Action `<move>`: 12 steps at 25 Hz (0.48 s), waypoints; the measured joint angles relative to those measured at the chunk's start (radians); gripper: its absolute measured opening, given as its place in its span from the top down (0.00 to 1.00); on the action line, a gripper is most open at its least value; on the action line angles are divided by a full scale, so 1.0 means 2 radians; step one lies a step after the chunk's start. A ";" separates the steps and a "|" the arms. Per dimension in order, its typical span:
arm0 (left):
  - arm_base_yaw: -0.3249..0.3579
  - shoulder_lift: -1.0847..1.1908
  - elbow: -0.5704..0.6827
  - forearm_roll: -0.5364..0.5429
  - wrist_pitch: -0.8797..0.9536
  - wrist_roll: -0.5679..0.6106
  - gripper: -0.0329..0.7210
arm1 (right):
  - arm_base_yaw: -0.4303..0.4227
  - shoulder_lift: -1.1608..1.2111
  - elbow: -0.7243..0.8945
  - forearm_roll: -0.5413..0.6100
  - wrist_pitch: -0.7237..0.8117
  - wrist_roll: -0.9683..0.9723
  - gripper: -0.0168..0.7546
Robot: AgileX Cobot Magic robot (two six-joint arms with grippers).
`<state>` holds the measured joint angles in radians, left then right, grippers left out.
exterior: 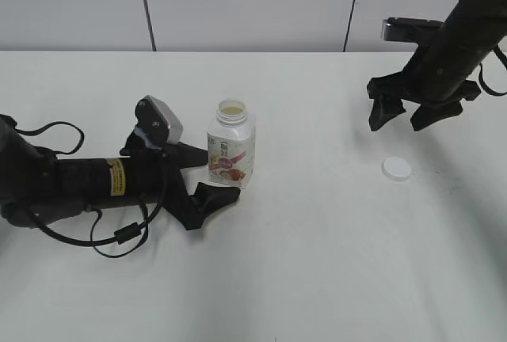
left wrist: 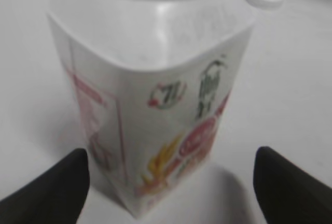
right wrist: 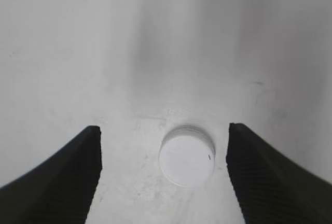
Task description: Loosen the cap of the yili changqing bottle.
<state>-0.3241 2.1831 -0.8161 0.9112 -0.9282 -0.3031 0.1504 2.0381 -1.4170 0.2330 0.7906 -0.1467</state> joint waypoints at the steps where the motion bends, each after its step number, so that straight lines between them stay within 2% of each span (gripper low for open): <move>1: 0.006 -0.003 0.008 0.007 0.001 0.000 0.18 | 0.000 0.000 -0.008 0.001 0.004 -0.001 0.22; 6: 0.046 -0.032 0.031 0.032 0.008 0.000 0.18 | 0.000 0.000 -0.041 0.008 0.024 -0.004 0.22; 12: 0.074 -0.089 0.031 0.043 0.060 0.000 0.18 | 0.000 0.000 -0.083 0.008 0.048 -0.011 0.22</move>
<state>-0.1752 2.0041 -0.7533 0.9974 -0.8073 -0.3031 0.1504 2.0381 -1.5824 0.2498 0.8861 -0.1679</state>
